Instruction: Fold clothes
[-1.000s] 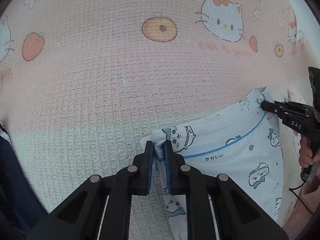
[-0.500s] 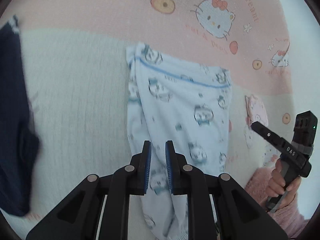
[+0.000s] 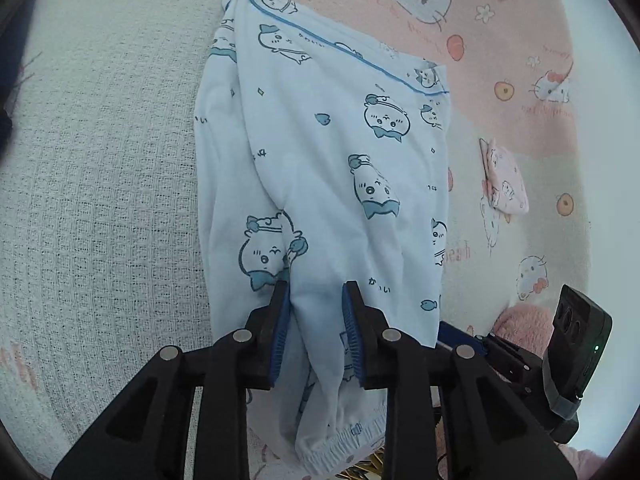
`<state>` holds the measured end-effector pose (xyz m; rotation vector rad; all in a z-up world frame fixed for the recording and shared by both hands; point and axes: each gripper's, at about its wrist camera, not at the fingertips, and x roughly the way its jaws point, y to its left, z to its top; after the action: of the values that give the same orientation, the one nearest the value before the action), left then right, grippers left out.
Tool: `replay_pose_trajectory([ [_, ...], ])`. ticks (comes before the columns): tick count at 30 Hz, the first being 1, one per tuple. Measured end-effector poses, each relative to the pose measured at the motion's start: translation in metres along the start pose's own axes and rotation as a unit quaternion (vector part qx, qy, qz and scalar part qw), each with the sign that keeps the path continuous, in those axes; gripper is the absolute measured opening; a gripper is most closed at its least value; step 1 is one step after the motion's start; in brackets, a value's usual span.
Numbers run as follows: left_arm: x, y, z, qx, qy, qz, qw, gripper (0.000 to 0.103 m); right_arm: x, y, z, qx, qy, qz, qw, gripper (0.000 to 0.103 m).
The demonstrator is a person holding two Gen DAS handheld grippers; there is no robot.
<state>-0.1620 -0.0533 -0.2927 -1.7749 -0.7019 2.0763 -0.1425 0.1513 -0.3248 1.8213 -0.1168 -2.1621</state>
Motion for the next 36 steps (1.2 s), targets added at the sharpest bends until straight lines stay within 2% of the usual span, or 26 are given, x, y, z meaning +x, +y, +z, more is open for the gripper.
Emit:
replay_pose_trajectory([
  [3,-0.004,0.002,-0.004,-0.017,-0.008,0.011,0.9998,0.03,0.001,0.001,-0.013,-0.014,0.0,0.009,1.0,0.041],
  [6,-0.007,0.001,-0.018,-0.008,-0.005,0.011,0.9999,0.035,0.0,0.002,-0.023,-0.032,-0.013,0.002,0.999,0.041],
  [8,-0.008,-0.001,-0.029,-0.001,-0.006,0.005,1.0,0.035,-0.002,-0.003,-0.027,-0.016,-0.011,0.012,1.0,0.041],
  [9,-0.008,-0.002,-0.033,0.001,-0.01,0.005,0.9999,0.034,-0.003,-0.008,-0.029,-0.001,-0.01,0.028,1.0,0.041],
  [13,-0.03,0.009,-0.049,-0.044,-0.05,0.023,0.9975,0.035,-0.005,-0.034,-0.035,0.068,-0.003,0.09,0.994,0.041],
  [15,-0.044,0.017,-0.062,-0.069,-0.069,0.031,0.9947,0.04,-0.006,-0.045,-0.039,0.097,0.004,0.115,0.989,0.041],
  [16,-0.048,0.019,-0.069,-0.075,-0.071,0.021,0.9944,0.041,-0.005,-0.048,-0.042,0.103,0.009,0.123,0.987,0.041],
  [17,-0.047,0.019,-0.075,-0.078,-0.067,0.007,0.9947,0.043,-0.004,-0.05,-0.045,0.105,0.013,0.129,0.986,0.042],
  [19,-0.042,0.017,-0.08,-0.076,-0.053,-0.001,0.9957,0.043,-0.002,-0.05,-0.049,0.099,0.017,0.133,0.986,0.045],
  [22,-0.025,0.01,-0.08,-0.05,-0.027,0.024,0.9981,0.043,0.0,-0.041,-0.053,0.079,0.014,0.137,0.987,0.06],
  [23,-0.022,0.006,-0.081,-0.038,-0.026,0.033,0.9984,0.043,0.001,-0.034,-0.052,0.064,0.016,0.142,0.988,0.056],
  [24,-0.02,0.002,-0.083,-0.026,-0.025,0.042,0.9985,0.043,0.0,-0.023,-0.052,0.043,0.021,0.15,0.988,0.046],
  [25,-0.018,-0.002,-0.084,-0.014,-0.025,0.05,0.9983,0.042,-0.001,-0.015,-0.053,0.022,0.022,0.148,0.988,0.028],
  [26,-0.016,-0.005,-0.086,-0.003,-0.024,0.058,0.998,0.034,-0.004,-0.01,-0.056,0.004,0.015,0.13,0.991,0.024],
  [27,-0.017,-0.006,-0.088,-0.011,-0.025,0.048,0.9985,0.025,-0.006,-0.005,-0.06,-0.015,0.008,0.111,0.994,0.024],
  [29,-0.02,-0.006,-0.092,-0.027,-0.026,0.028,0.9989,0.023,-0.015,-0.003,-0.064,-0.026,-0.001,0.094,0.995,0.019],
  [32,-0.025,-0.008,-0.104,-0.037,-0.026,0.009,0.9989,0.022,-0.029,-0.004,-0.061,-0.014,-0.007,0.097,0.995,0.018],
  [33,-0.025,-0.011,-0.107,-0.031,-0.021,0.008,0.9993,0.022,-0.029,-0.005,-0.064,-0.013,0.002,0.099,0.995,0.018],
  [36,-0.02,-0.016,-0.113,-0.02,-0.002,0.045,0.9988,0.024,-0.029,-0.008,-0.075,-0.009,0.028,0.105,0.994,0.019],
])
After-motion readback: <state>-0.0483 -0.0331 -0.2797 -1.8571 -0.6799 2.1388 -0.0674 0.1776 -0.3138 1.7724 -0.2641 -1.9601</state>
